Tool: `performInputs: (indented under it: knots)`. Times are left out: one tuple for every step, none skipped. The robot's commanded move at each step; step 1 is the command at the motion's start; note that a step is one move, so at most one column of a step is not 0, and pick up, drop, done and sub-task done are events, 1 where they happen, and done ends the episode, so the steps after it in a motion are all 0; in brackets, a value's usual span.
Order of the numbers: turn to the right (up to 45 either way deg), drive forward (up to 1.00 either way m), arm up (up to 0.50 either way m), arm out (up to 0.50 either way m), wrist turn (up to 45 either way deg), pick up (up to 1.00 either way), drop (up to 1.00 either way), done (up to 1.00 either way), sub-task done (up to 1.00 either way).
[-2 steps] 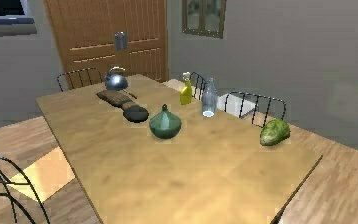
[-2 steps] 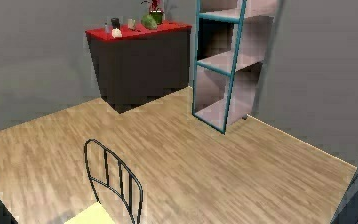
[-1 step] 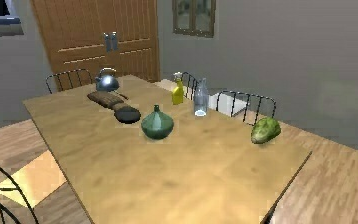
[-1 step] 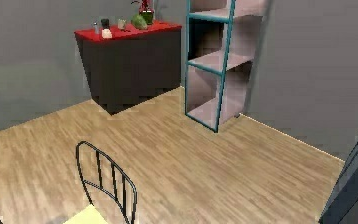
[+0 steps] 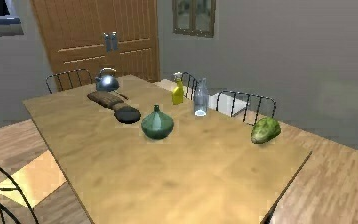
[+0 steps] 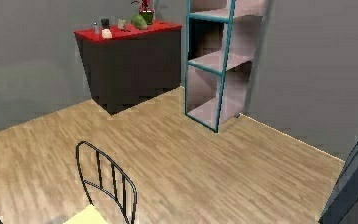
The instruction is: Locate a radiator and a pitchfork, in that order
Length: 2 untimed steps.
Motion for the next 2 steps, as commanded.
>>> performInputs:
  knots:
    - [-18.0, 0.00, 0.00, 0.00, 0.0, 0.00, 0.00, 0.00, 0.00]
    - [-45.0, 0.00, 0.00, 0.00, 0.0, 0.00, 0.00, 0.00, 0.00]
